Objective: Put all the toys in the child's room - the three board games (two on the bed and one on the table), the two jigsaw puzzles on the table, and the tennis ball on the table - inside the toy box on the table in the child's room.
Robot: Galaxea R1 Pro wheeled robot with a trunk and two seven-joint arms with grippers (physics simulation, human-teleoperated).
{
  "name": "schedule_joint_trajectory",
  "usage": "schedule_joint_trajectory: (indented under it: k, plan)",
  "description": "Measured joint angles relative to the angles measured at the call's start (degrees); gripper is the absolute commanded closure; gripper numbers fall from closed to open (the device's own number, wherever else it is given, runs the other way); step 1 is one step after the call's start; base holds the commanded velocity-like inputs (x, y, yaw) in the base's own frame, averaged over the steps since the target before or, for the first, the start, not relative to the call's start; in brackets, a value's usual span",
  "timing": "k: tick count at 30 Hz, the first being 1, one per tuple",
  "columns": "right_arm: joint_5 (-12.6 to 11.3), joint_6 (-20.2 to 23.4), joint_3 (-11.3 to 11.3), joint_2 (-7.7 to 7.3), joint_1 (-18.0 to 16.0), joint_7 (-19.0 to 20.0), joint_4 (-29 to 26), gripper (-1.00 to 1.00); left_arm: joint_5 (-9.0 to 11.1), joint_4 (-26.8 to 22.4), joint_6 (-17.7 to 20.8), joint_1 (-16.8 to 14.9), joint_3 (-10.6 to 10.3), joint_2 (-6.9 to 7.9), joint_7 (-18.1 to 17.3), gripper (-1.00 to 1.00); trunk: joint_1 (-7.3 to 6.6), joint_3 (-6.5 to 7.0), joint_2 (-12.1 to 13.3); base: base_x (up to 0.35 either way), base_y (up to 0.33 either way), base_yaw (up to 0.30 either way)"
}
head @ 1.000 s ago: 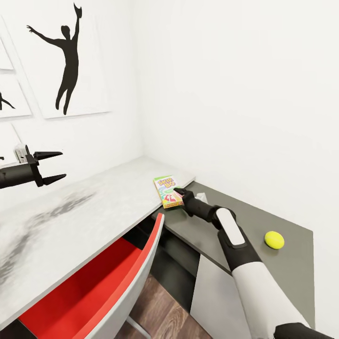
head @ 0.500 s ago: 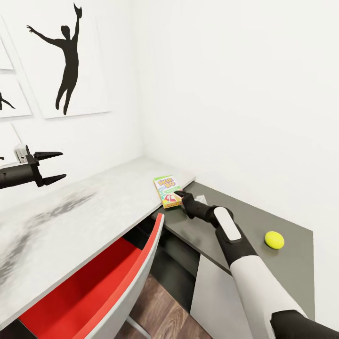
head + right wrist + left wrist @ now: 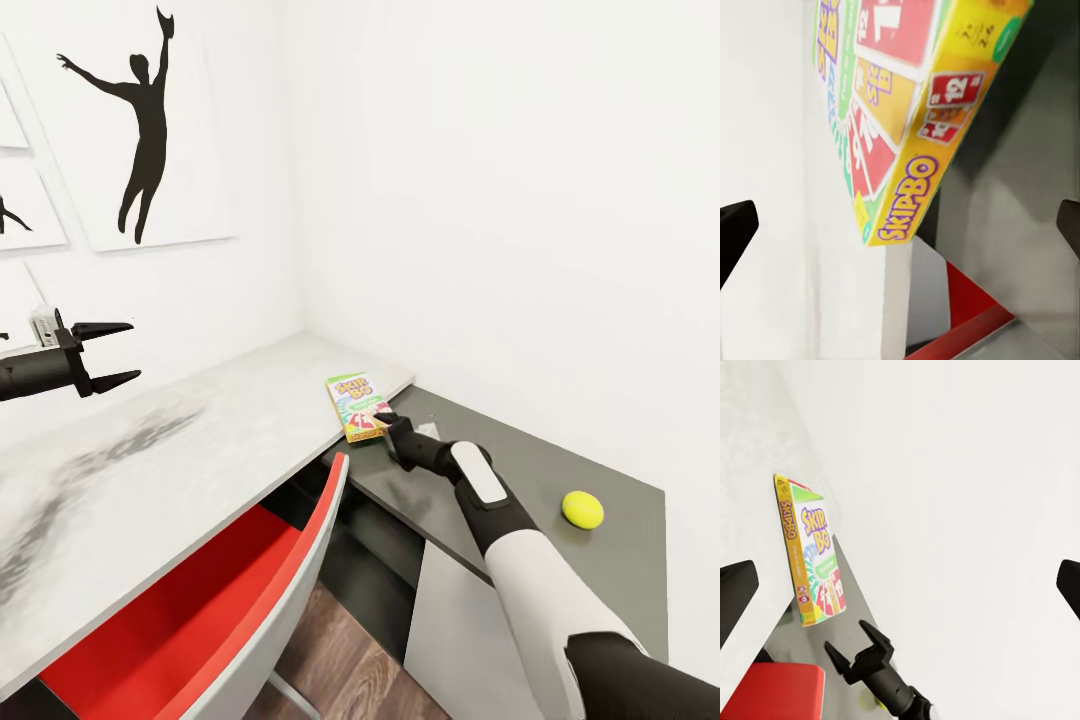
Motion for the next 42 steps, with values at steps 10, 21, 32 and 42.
schedule_joint_trajectory:
  k: [10, 21, 32, 42]
  plan:
    - [0.0, -1.2, -0.1, -0.03, -0.1, 0.4, 2.1, -1.00, 0.0, 0.0, 0.0, 0.0, 0.0, -0.02, 0.0, -1.00, 0.00, 0.00, 0.0, 0.000, 0.000, 0.000]
    - [0.4, -4.4, 0.0, -0.05, -0.2, 3.9, 3.0, -1.00, 0.0, 0.0, 0.0, 0.0, 0.0, -0.17, 0.0, -1.00, 0.00, 0.00, 0.0, 0.002, 0.000, 0.000]
    - [0.7, -4.7, 0.0, -0.02, -0.2, 6.0, 3.1, -1.00, 0.0, 0.0, 0.0, 0.0, 0.0, -0.28, 0.0, -1.00, -0.01, 0.00, 0.0, 0.094, 0.000, 0.000]
    - [0.7, -4.7, 0.0, 0.07, -0.2, 6.1, 3.7, -1.00, 0.0, 0.0, 0.0, 0.0, 0.0, -0.26, 0.0, -1.00, 0.00, 0.00, 0.0, 0.011, 0.000, 0.000]
